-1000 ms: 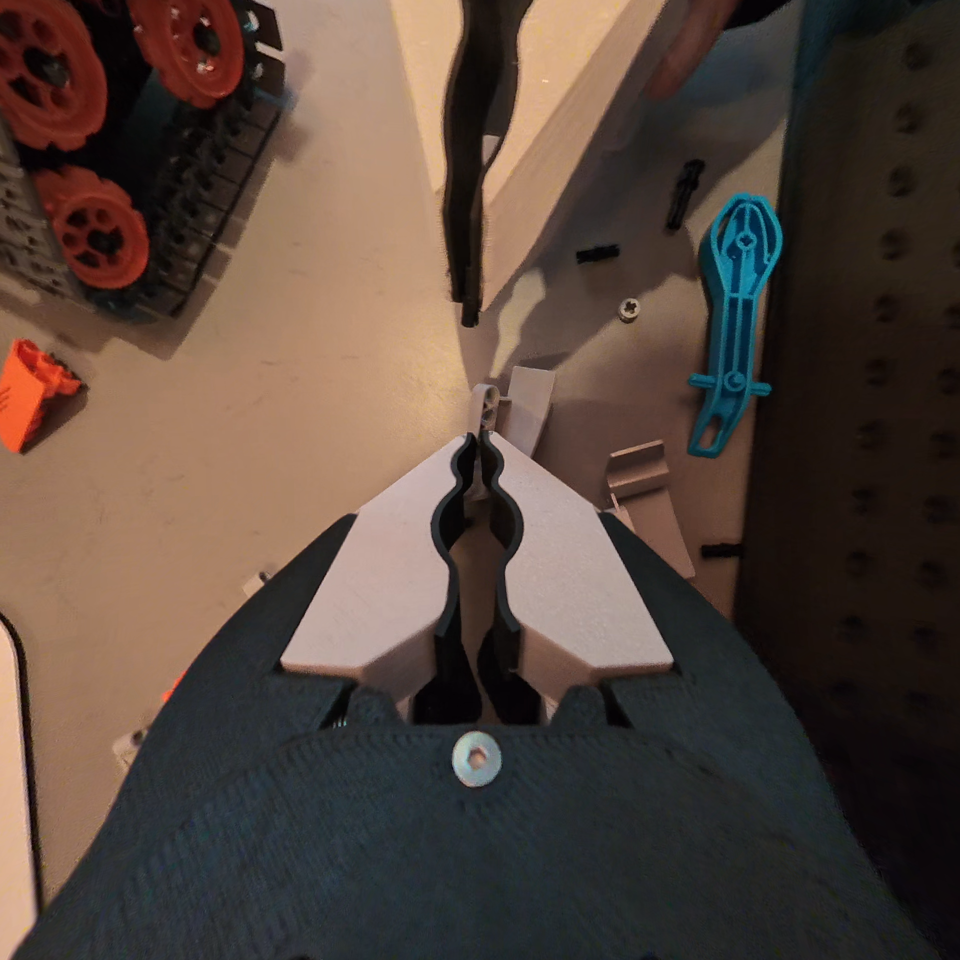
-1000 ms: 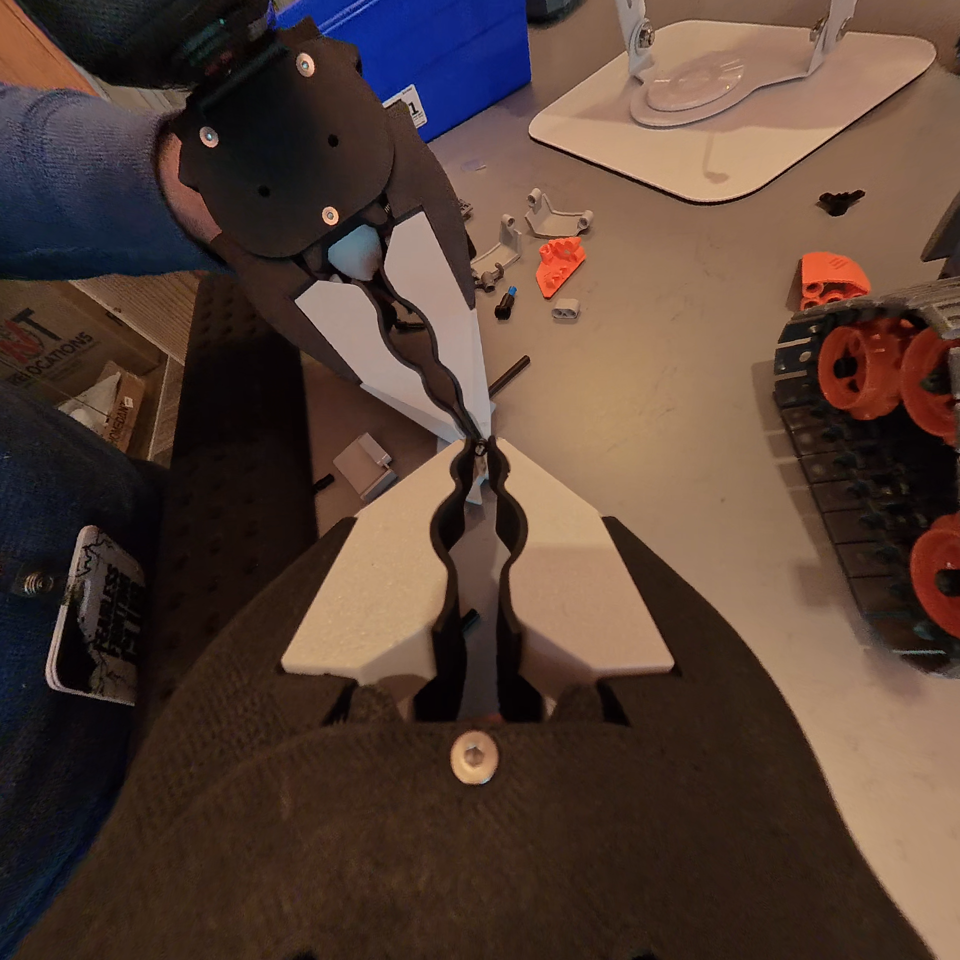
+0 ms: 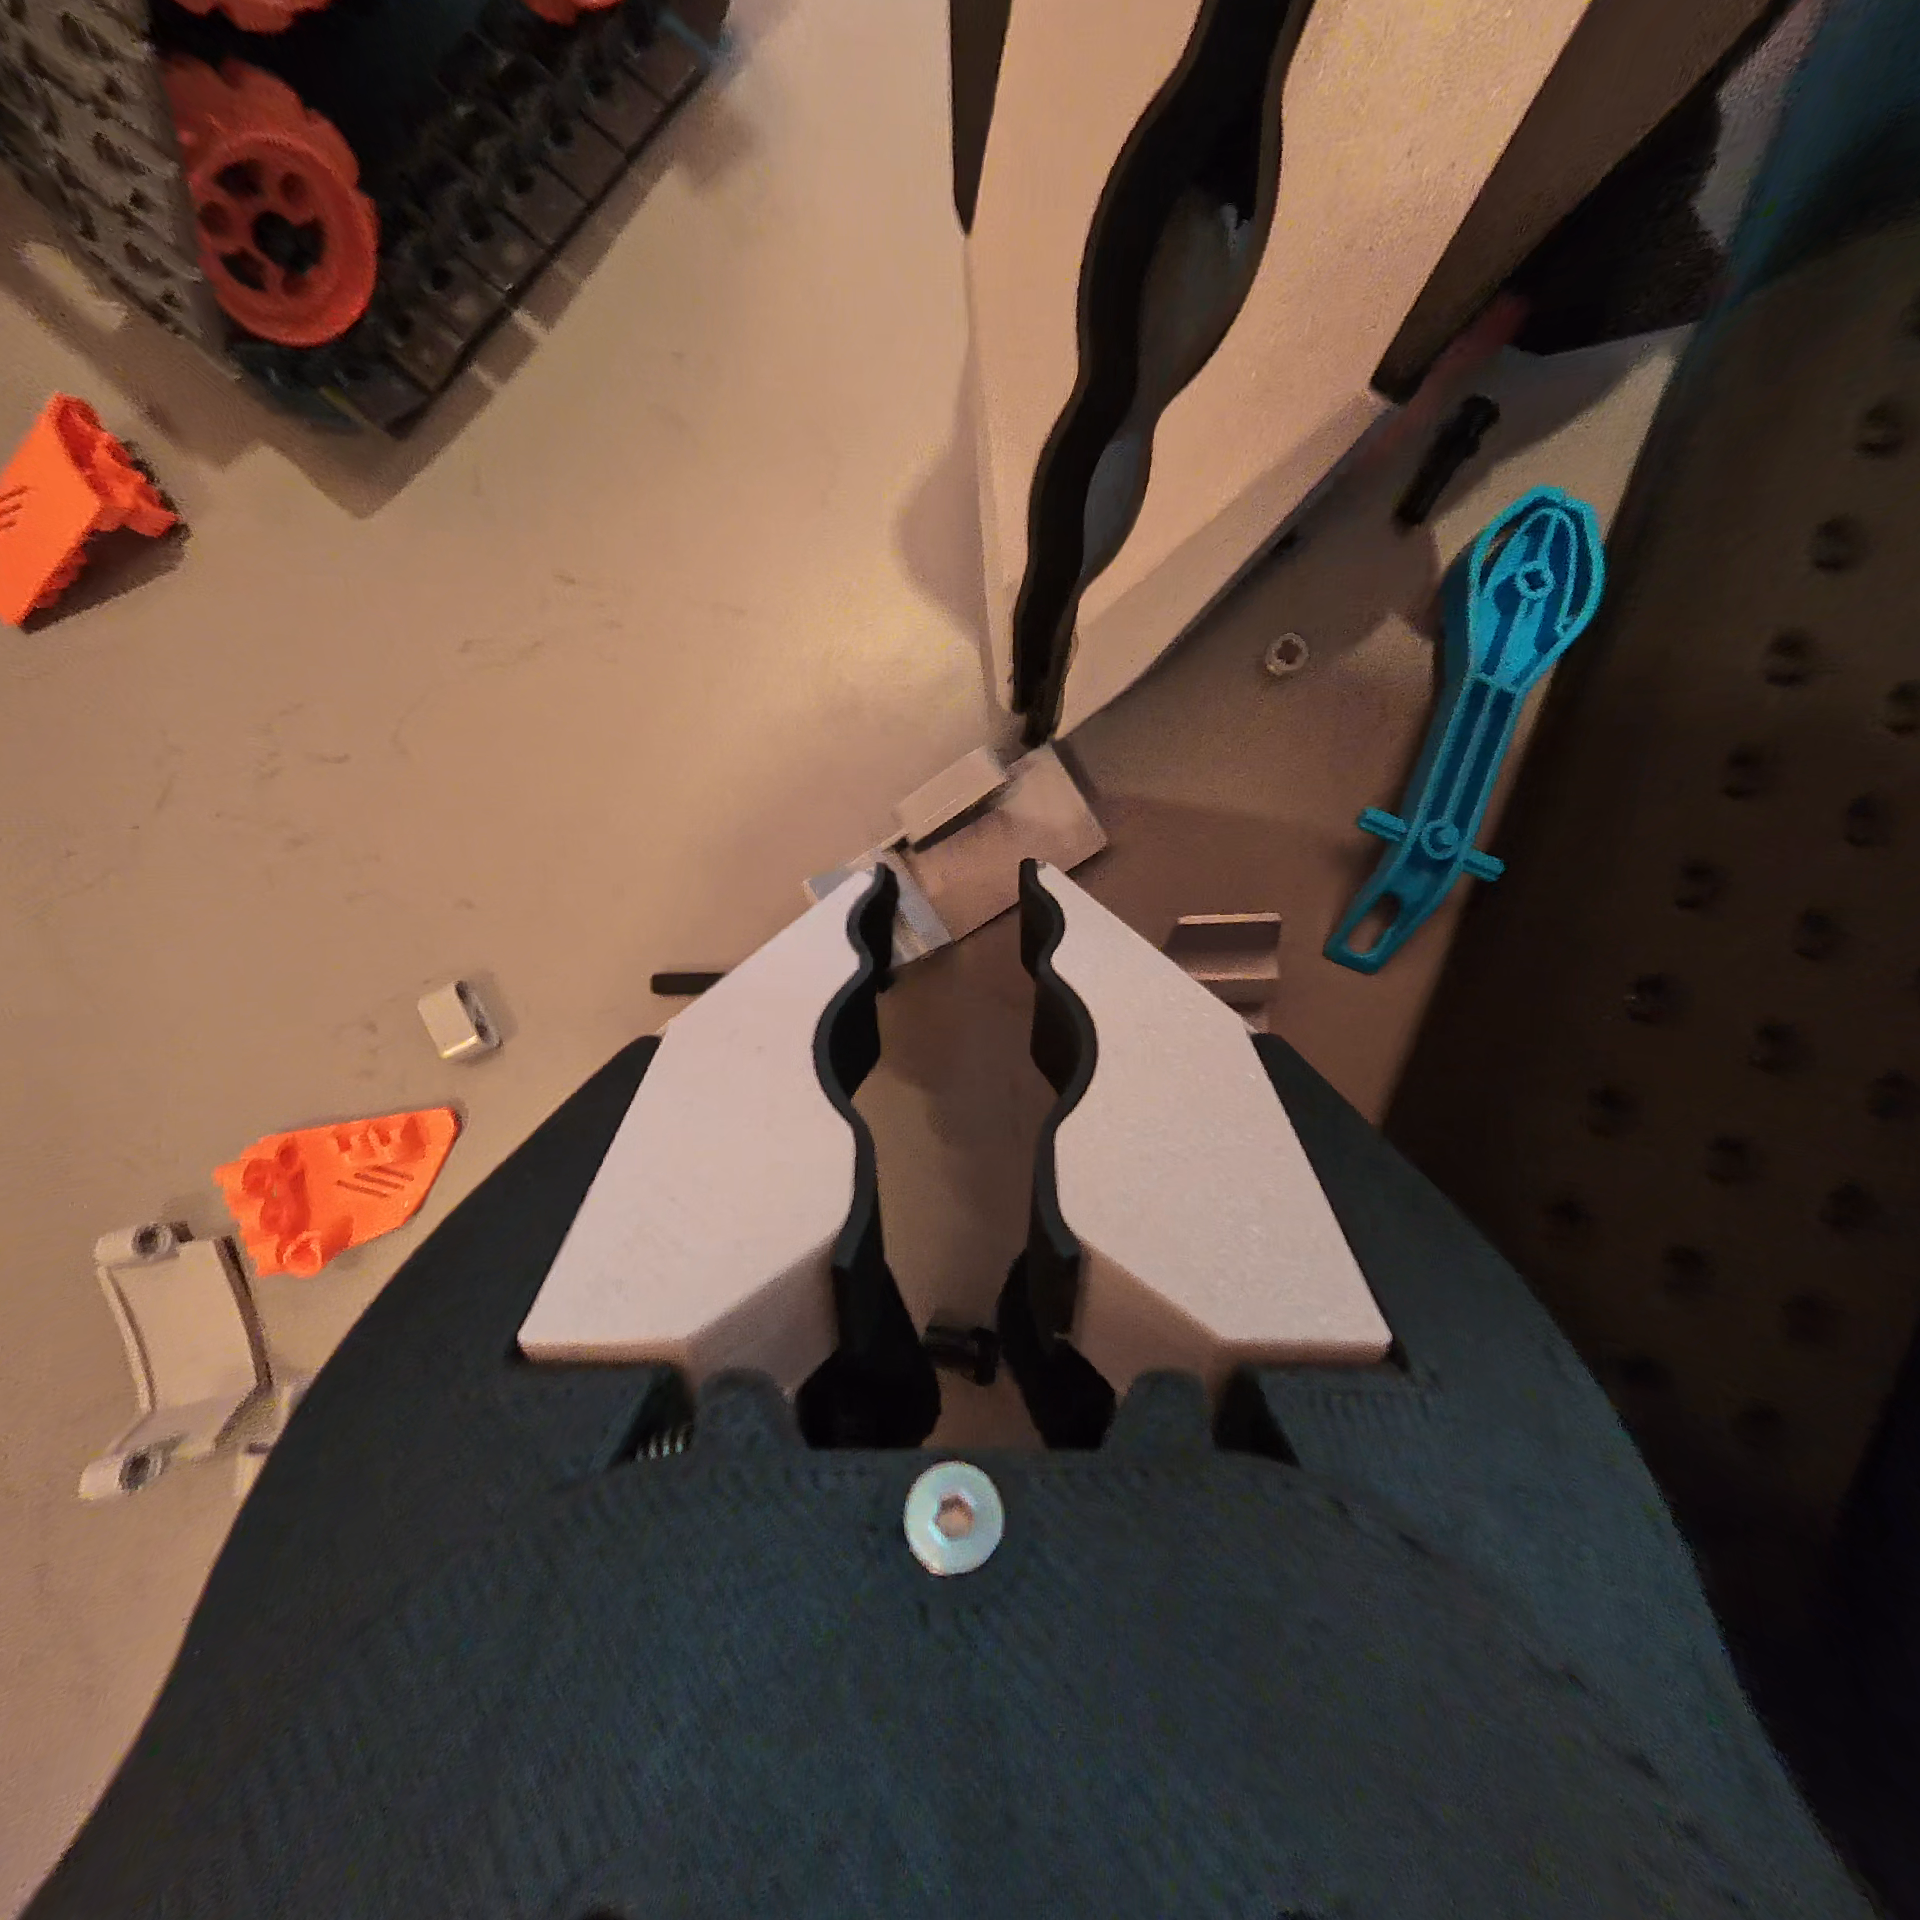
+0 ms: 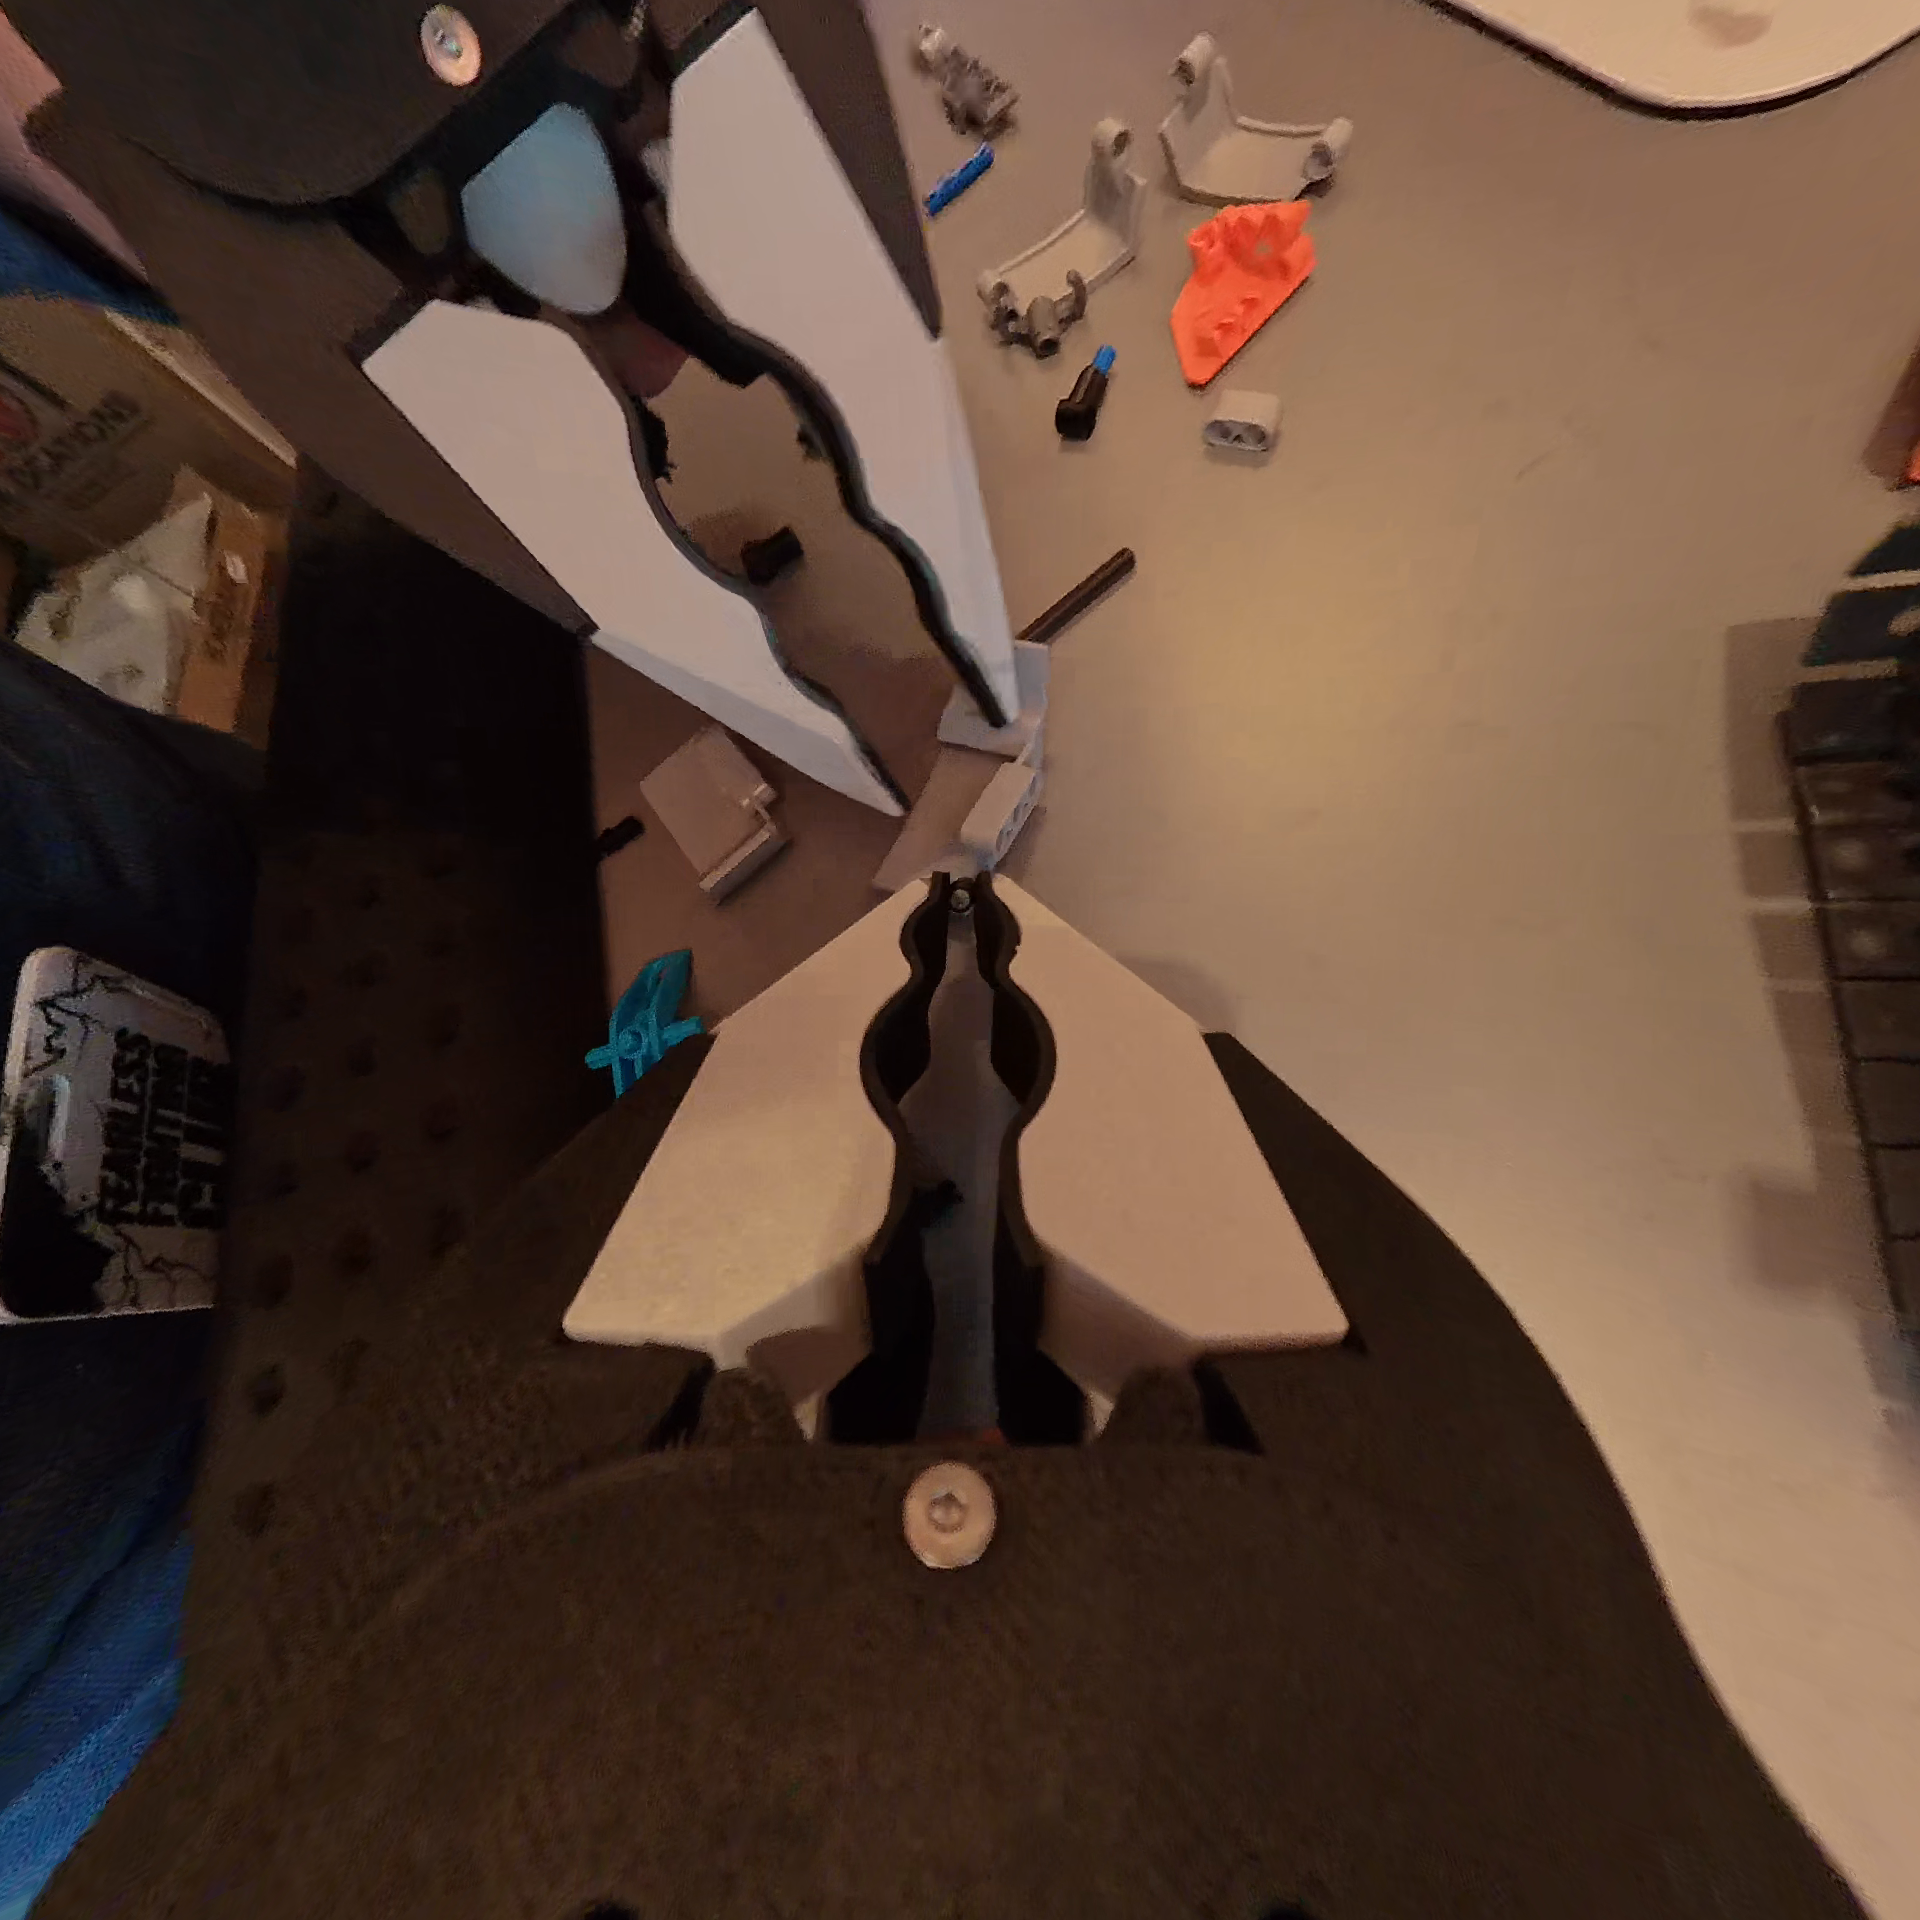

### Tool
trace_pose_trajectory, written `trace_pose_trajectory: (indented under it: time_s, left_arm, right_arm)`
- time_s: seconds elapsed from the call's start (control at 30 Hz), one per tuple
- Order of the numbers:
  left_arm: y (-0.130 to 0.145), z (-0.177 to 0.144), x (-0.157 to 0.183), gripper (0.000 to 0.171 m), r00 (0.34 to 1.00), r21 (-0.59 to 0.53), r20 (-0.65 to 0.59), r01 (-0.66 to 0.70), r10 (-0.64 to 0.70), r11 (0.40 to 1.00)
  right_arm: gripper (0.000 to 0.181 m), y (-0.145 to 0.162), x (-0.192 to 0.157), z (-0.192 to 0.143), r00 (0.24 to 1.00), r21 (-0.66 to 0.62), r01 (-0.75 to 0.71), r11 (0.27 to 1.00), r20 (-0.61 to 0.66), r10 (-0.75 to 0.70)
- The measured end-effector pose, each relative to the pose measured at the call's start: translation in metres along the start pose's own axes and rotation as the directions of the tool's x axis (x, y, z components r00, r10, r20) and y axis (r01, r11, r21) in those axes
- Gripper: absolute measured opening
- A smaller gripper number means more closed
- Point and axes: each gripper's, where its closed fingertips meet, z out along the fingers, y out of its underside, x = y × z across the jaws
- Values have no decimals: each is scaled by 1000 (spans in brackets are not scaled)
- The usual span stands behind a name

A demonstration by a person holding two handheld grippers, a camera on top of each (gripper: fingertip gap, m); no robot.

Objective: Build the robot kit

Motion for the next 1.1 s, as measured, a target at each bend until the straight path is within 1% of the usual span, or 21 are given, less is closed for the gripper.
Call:
trace_pose_trajectory:
  time_s: [0.03,0.13,0.2,0.23,0.3,0.43,0.5,0.57,0.67,0.8,0.9,1.1]
  left_arm:
    - [-1,0,3,25,1000,3,-18,-19,19,1000]
    - [-1,1,4,33,999,15,-39,-19,19,1000]
    - [-4,-1,3,36,999,33,-33,-23,24,999]
    - [-3,-2,6,36,998,33,-50,-30,32,999]
    - [-2,-2,7,36,997,26,-44,-65,66,998]
    - [-5,0,11,32,995,31,-53,-77,79,997]
    - [-7,2,10,29,995,31,-30,-90,91,995]
    - [-9,5,10,29,997,29,-38,-63,65,998]
    - [-9,8,6,22,998,32,-18,-57,57,998]
    - [-10,8,7,21,999,74,-21,-47,49,996]
    - [-15,4,5,14,999,121,-25,-39,42,992]
    - [-11,3,2,15,998,119,-21,-54,57,991]
  right_arm:
    - [3,2,-3,2,1000,-18,18,1000,1,-18]
    - [3,3,-9,8,999,-40,44,998,9,-44]
    - [3,3,-15,13,998,-51,57,997,30,-55]
    - [3,5,-17,15,998,-63,59,996,29,-57]
    - [3,5,-21,17,997,-60,62,996,41,-59]
    - [3,-1,-21,7,999,0,11,1000,41,-11]
    - [3,-4,-15,3,999,25,-28,999,33,28]
    - [3,-2,-8,1,999,25,-44,999,19,44]
    - [3,-3,-4,1,998,37,-63,997,16,63]
    - [3,-5,-4,1,997,52,-75,996,24,74]
    - [2,-6,-5,0,996,65,-86,994,27,85]
    - [3,-5,-3,-3,996,65,-90,994,16,89]
